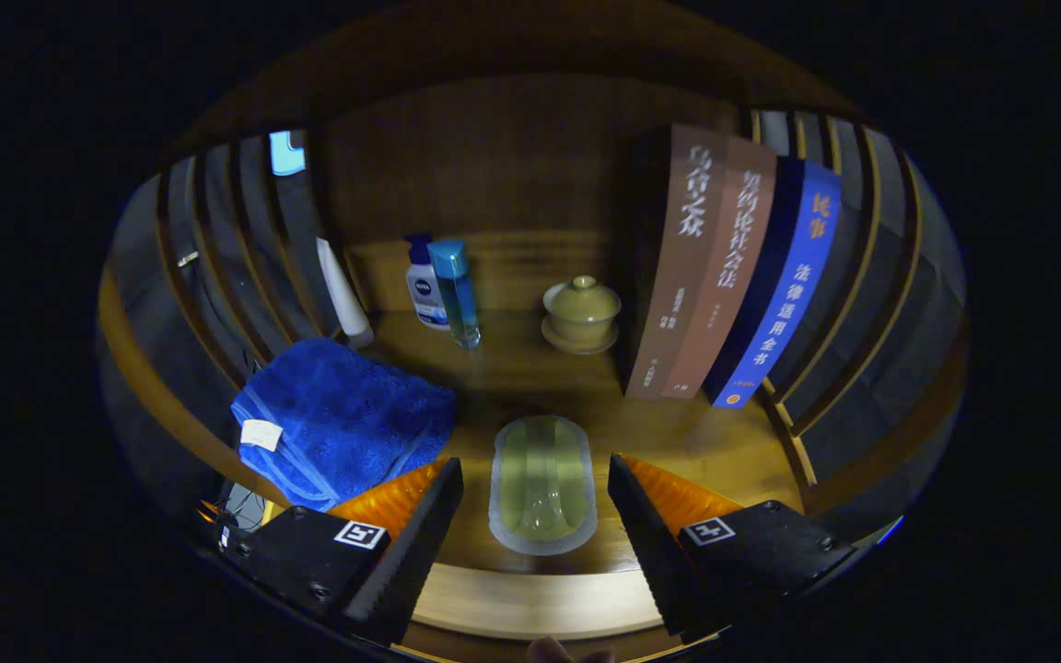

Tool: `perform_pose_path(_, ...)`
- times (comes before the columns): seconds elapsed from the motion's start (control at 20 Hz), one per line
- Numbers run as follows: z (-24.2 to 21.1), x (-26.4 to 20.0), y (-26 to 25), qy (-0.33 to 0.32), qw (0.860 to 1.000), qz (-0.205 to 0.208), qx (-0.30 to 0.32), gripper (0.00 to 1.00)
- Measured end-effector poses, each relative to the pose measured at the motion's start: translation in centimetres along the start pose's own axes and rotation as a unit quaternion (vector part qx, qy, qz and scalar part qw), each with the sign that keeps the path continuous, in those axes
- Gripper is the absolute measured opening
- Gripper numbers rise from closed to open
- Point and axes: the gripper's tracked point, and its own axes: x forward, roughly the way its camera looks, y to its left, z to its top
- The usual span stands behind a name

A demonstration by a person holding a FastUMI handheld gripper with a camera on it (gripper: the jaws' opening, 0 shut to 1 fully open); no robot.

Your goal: Pull open the drawer, take out the items inside it, and place them on the countertop above the cabinet.

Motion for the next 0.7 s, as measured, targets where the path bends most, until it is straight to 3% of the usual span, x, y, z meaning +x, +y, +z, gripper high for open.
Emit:
perform_pose_path(0.15, 1.3, -4.4, 1.3, -0.099, 0.995, 0.029, 0.007, 1.00)
perform_pose_path(0.4, 2.4, -13.1, 2.5, -0.243, 0.968, 0.057, 0.015, 1.00)
perform_pose_path(0.6, -0.2, -18.1, 4.0, -0.304, 0.950, 0.070, 0.021, 0.99)
perform_pose_path(0.7, -2.6, -19.6, 3.8, -0.309, 0.949, 0.057, 0.026, 0.99)
